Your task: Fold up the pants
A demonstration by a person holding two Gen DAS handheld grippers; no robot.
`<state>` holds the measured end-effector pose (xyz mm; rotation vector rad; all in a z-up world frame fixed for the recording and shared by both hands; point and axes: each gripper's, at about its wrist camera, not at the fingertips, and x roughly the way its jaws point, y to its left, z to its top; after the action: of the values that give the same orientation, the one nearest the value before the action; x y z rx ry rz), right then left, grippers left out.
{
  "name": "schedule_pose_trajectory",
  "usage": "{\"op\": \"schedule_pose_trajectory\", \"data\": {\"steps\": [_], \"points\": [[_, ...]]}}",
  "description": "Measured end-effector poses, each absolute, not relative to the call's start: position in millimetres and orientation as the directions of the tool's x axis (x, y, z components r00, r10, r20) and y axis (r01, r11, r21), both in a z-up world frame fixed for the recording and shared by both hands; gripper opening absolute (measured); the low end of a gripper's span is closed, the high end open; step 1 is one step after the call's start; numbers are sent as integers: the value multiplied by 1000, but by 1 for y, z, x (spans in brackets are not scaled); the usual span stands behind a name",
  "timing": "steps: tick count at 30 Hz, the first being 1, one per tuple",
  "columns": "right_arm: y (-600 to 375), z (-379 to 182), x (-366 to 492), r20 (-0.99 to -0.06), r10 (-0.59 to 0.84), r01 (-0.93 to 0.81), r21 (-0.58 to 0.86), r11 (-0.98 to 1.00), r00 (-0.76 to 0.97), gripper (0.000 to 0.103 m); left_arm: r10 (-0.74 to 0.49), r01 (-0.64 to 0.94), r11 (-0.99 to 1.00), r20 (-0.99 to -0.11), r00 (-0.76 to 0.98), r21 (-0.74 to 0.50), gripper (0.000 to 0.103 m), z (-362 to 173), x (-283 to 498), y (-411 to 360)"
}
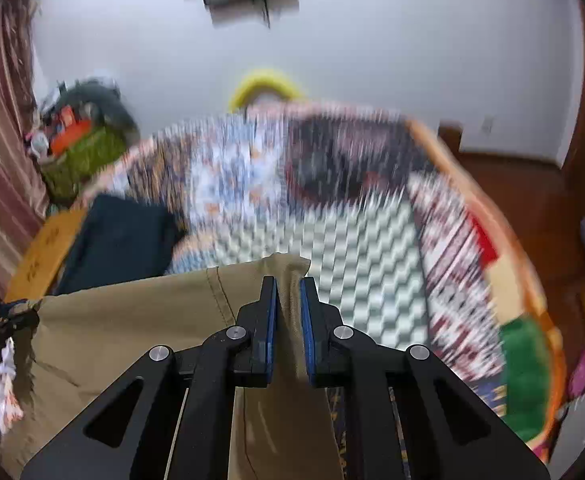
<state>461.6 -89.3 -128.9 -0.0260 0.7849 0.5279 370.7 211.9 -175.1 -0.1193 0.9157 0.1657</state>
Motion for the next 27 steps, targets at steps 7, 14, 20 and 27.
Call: {"op": "schedule_pose_trajectory", "data": {"steps": [7, 14, 20, 27], "points": [[-101, -49, 426, -552, 450, -467, 120, 876, 702, 10, 125, -155, 988, -717, 686, 23, 41, -116, 346, 194], [-130, -49, 368, -544, 475, -492, 127, 861, 691, 10, 63, -93, 996, -721, 690, -2, 41, -113, 304, 179], [-155, -60, 315, -551, 492, -497, 155, 854, 674, 10, 54, -35, 999, -718, 694, 42, 42, -117, 253, 152], [-179, -86, 247, -595, 477, -490, 156, 858, 647, 10, 47, -12, 998, -723, 689, 54, 43, -131, 199, 137]]}}
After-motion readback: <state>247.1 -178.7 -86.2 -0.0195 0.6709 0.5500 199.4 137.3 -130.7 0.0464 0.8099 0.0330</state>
